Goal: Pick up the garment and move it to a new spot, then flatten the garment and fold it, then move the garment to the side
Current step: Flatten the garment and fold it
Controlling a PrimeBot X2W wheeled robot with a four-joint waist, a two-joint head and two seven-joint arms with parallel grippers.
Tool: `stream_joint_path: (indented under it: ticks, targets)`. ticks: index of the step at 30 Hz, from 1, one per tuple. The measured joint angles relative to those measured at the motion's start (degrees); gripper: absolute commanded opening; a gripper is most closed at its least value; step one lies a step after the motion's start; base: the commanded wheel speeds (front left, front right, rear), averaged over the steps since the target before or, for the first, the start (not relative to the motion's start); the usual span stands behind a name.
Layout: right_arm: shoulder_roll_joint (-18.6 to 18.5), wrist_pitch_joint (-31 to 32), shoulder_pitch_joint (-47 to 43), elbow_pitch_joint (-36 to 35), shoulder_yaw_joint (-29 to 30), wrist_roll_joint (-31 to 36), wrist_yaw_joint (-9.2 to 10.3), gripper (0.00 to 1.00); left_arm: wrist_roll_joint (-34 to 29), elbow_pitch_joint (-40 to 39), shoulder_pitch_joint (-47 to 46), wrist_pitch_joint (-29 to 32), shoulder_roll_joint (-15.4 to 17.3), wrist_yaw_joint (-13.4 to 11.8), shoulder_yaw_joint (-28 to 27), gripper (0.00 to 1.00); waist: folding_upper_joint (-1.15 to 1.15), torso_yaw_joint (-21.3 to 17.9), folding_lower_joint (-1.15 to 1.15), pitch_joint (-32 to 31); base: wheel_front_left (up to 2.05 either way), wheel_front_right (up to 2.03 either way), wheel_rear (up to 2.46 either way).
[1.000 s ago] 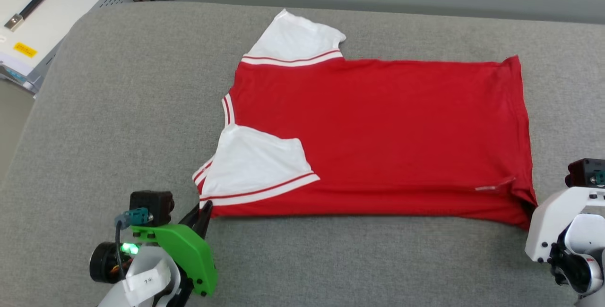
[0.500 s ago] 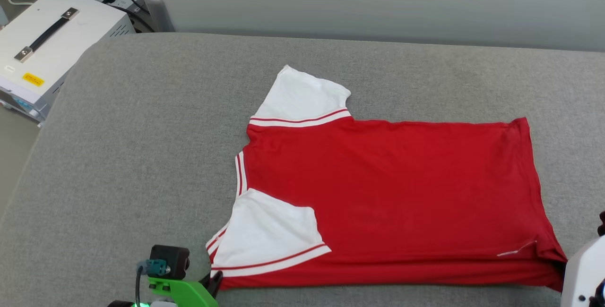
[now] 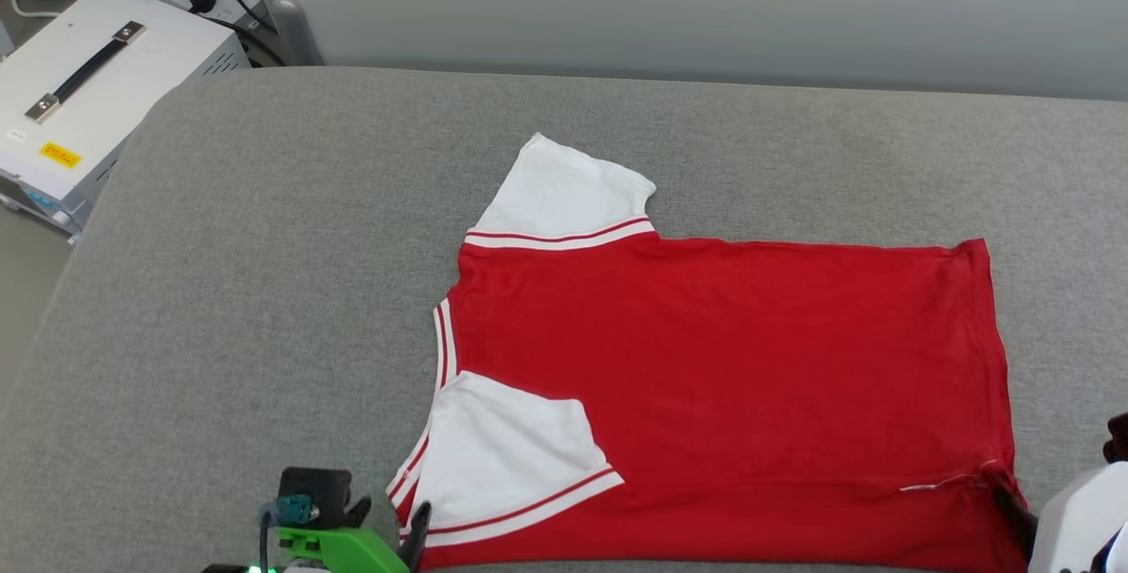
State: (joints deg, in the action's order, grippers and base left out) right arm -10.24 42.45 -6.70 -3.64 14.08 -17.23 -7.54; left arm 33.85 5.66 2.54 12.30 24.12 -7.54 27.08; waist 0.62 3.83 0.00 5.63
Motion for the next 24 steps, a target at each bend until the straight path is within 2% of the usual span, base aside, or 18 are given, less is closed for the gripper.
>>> stream_joint_path:
  ticks: [6,14,18,24]
  targets:
    - [-1.6,-7.8,2.9,-2.5,-1.6,-1.0,0.0,1.0,-0.8,-2.1,-3.7,-10.8,-2.3,0.3,-2.9,1.0,0.0,-0.3,0.0,-0.9,0.0,0.0,0.0]
    - [-3.2,-22.2,6.0,-5.7,-4.4,-0.5,0.01,1.0,-4.3,-2.8,-6.1,-22.4,-3.0,-0.3,-5.1,1.0,0.0,-1.0,0.0,-1.1,0.0,0.0,0.0]
    - [-3.4,-27.4,6.0,-6.1,-6.3,0.7,0.01,1.0,-5.7,-3.1,-6.2,-25.5,-3.1,0.3,-5.4,1.0,0.0,-1.3,0.0,-0.5,0.0,0.0,0.0]
    - [-2.9,-32.1,6.0,-6.0,-8.7,0.9,0.01,1.0,-6.3,-3.4,-7.0,-26.9,-5.4,1.8,-7.3,1.0,0.0,-2.1,0.0,0.8,0.0,0.0,0.0]
